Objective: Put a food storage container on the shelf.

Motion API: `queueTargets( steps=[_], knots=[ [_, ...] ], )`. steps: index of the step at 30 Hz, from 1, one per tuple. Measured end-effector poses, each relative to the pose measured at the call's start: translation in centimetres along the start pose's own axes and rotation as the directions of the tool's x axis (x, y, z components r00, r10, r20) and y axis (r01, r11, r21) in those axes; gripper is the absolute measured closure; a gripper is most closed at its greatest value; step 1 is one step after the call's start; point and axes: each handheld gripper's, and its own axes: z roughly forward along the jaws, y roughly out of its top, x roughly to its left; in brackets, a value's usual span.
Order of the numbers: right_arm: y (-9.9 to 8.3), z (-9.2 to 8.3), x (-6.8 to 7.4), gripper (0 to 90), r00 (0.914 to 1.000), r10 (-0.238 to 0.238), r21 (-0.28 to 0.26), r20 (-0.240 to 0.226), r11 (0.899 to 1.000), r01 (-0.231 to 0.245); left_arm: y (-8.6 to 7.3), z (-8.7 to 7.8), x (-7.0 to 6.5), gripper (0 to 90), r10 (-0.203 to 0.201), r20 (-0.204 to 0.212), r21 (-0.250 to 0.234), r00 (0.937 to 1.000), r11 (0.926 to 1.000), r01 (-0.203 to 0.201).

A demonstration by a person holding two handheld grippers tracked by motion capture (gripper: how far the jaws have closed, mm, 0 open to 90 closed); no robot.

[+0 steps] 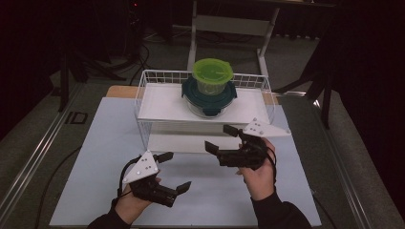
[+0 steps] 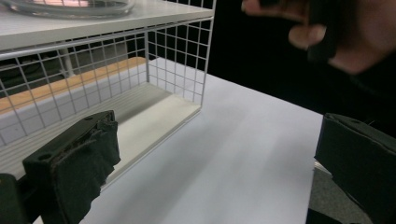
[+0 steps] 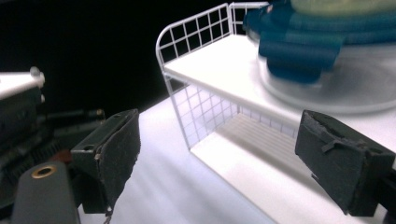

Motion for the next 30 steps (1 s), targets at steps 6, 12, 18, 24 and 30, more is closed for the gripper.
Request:
queueTargets(
  steps=[6,12,18,24,30],
  knots=[
    [-3.4,-0.2,-0.4,14.2,0.9995,-0.024,0.015,-0.021,1.000,0.024,-0.5,-0.4,-0.2,0.4,0.009,0.017,0.007,0.9998,0.9999,-0.009],
    [-6.9,-0.6,-1.3,13.7,0.9994,-0.019,0.038,-0.029,0.999,0.020,-1.3,-0.7,-0.2,0.4,0.013,0.018,0.011,0.9998,0.9999,-0.013],
    [-8.9,-1.2,-1.8,13.8,0.9997,-0.009,0.052,-0.025,0.999,0.010,-2.3,-0.6,-0.1,0.4,0.016,0.019,0.039,0.9997,0.9991,-0.017],
    [-11.3,-1.9,-2.6,14.0,1.0000,-0.001,0.080,-0.002,0.997,0.001,-3.9,-0.6,0.1,0.4,0.000,0.025,0.056,0.9997,0.9984,-0.002],
    [-12.7,-2.7,-3.1,14.0,0.9998,-0.008,0.087,0.016,0.996,0.007,-5.1,-0.8,0.2,0.4,0.021,0.009,0.086,0.9997,0.9960,-0.022]
  ],
)
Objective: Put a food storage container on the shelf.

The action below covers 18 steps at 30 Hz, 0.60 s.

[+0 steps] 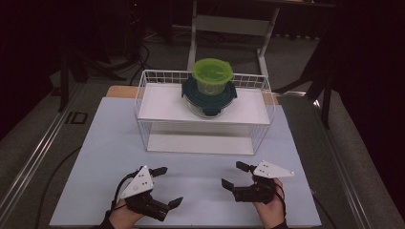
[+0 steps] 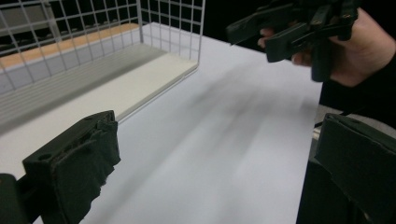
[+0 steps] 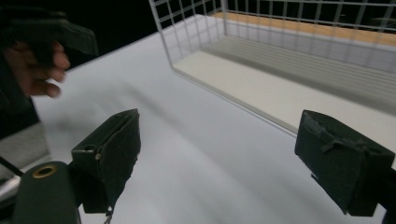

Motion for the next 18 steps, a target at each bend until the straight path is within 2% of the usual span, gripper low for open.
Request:
queueTargets(
  steps=[2,3,4,7,11,18],
  knots=[
    [-0.3,-0.1,-0.1,14.0,1.0000,-0.001,0.003,0.005,1.000,0.001,-0.3,-0.1,0.1,0.4,-0.003,0.004,-0.001,1.0000,1.0000,0.003],
    [-0.6,-0.4,-0.2,14.0,1.0000,0.003,-0.006,-0.007,1.000,-0.003,-0.4,-0.1,0.2,0.4,-0.007,0.000,0.000,1.0000,1.0000,0.007],
    [-1.0,-0.6,-0.4,14.1,1.0000,0.000,-0.002,0.005,1.000,0.000,-0.9,-0.3,0.5,0.4,-0.018,-0.005,0.002,0.9998,0.9998,0.018],
    [-1.3,-1.0,-0.5,14.1,1.0000,-0.002,-0.010,-0.002,1.000,0.002,-1.3,-0.4,0.7,0.4,-0.019,-0.019,0.011,0.9996,0.9998,0.019],
    [-1.9,-1.6,-0.9,14.2,0.9998,-0.007,-0.009,0.019,1.000,0.007,-2.2,-0.6,0.9,0.4,-0.019,-0.034,0.025,0.9992,0.9995,0.020],
    [-3.4,-2.2,-1.6,14.2,0.9996,0.000,0.013,0.030,1.000,-0.001,-3.2,-1.3,1.3,0.4,-0.032,-0.054,0.021,0.9980,0.9992,0.033]
  ],
)
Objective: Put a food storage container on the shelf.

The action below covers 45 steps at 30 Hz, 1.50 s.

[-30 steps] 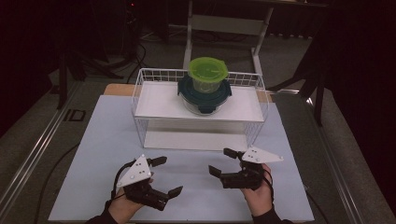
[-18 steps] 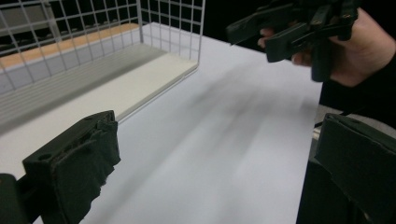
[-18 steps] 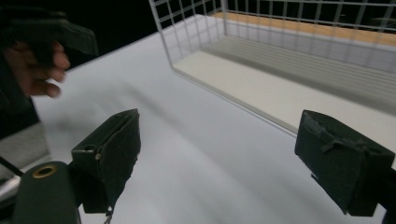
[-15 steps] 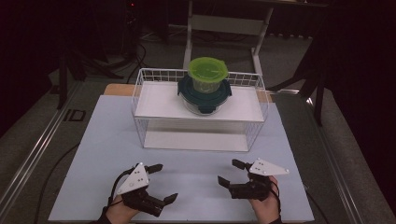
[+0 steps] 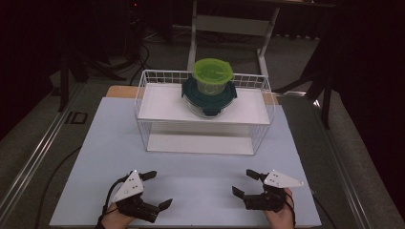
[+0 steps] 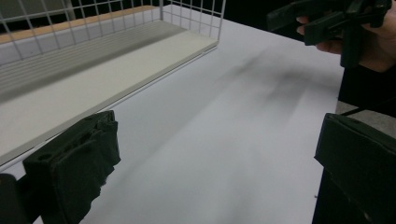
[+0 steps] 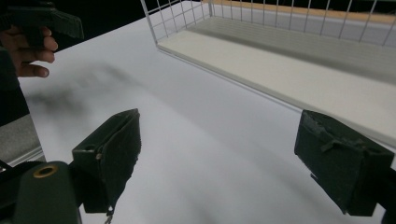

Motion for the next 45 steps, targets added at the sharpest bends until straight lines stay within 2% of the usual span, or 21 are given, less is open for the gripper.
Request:
queueTargets(
  steps=[7,11,16,21,23,27,30,35,45],
  knots=[
    [-1.4,-0.8,-0.4,14.3,0.9999,0.002,-0.005,0.016,1.000,-0.002,-1.0,-0.2,0.1,0.4,0.008,-0.007,0.014,0.9999,0.9999,-0.008],
    [-2.1,-1.3,-0.8,14.4,0.9991,-0.036,-0.006,0.022,0.999,0.036,-1.7,-0.3,0.3,0.4,-0.008,-0.011,0.015,0.9999,0.9999,0.008],
    [-2.7,-2.0,-1.3,14.4,0.9995,-0.013,-0.003,0.028,1.000,0.013,-1.9,-0.1,0.1,0.4,0.017,-0.015,0.025,0.9998,0.9996,-0.016],
    [-3.2,-2.4,-1.9,14.6,0.9996,-0.008,-0.011,0.027,1.000,0.008,-2.3,0.3,0.0,0.4,0.014,-0.008,0.022,0.9999,0.9996,-0.014],
    [-3.5,-2.3,-2.2,14.6,0.9992,-0.014,0.001,0.036,1.000,0.014,-2.4,0.4,0.3,0.4,0.005,-0.013,0.020,0.9999,0.9998,-0.005],
    [-3.7,-1.9,-2.6,14.6,0.9994,-0.005,0.011,0.035,1.000,0.005,-2.4,0.3,0.5,0.4,0.009,-0.023,-0.008,0.9997,0.9999,-0.009],
    [-3.7,-1.7,-2.7,14.6,0.9997,0.000,0.009,0.026,1.000,0.000,-2.4,0.0,0.8,0.4,-0.008,-0.033,-0.044,0.9994,0.9990,0.006],
    [-3.7,-1.7,-2.8,14.6,0.9997,-0.004,0.006,0.025,1.000,0.004,-2.4,-0.2,0.9,0.4,-0.022,-0.037,-0.053,0.9991,0.9984,0.020],
    [-3.8,-1.5,-2.8,14.9,0.9998,-0.002,0.010,0.019,1.000,0.002,-2.3,-0.2,0.7,0.4,-0.018,-0.038,-0.064,0.9991,0.9978,0.015]
  ],
)
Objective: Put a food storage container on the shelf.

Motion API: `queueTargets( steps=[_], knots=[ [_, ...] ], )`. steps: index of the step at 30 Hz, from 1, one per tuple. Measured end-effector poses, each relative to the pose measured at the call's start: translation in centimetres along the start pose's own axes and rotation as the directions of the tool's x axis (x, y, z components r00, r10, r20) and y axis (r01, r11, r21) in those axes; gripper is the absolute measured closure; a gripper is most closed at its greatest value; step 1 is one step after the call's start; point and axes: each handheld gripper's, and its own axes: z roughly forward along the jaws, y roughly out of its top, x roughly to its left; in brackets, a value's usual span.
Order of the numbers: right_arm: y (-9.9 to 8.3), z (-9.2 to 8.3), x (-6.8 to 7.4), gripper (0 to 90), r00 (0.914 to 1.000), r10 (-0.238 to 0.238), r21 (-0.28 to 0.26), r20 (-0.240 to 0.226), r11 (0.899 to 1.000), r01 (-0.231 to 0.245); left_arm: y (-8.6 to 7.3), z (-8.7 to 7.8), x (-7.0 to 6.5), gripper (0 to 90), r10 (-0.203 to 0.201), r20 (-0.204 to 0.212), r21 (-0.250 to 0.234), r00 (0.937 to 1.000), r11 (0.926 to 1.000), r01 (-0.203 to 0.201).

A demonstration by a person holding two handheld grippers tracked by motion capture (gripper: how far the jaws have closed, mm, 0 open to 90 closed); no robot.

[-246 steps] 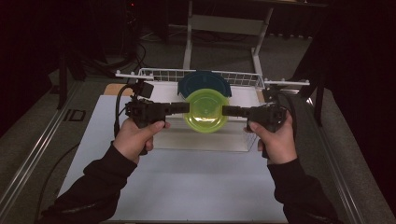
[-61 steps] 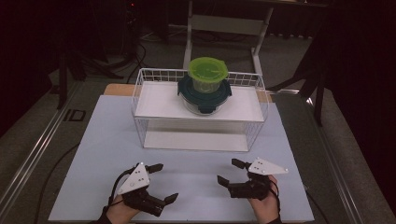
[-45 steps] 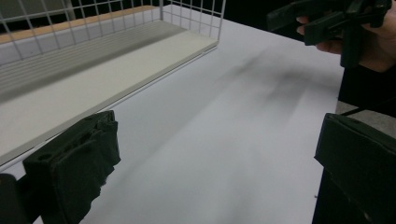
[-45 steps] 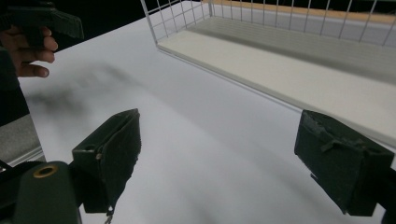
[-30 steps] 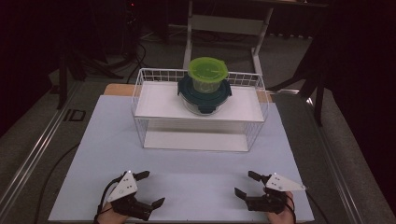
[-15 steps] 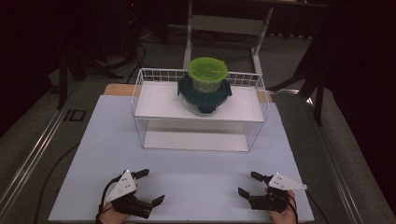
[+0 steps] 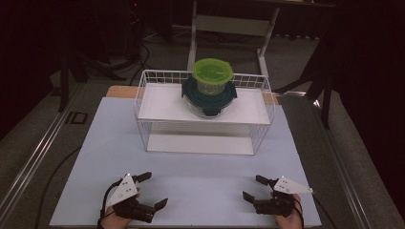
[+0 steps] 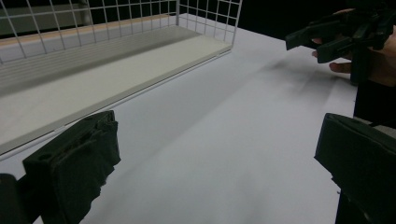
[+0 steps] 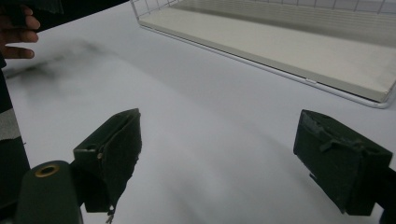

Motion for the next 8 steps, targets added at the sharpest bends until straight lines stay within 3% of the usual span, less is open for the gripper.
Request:
queueTargets(
  steps=[8],
  knots=[
    [-0.12,0.14,-0.10,15.0,0.9998,0.014,0.011,-0.011,1.000,-0.014,-0.09,0.00,0.06,0.4,0.000,0.001,0.003,1.0000,1.0000,0.000]
  ],
)
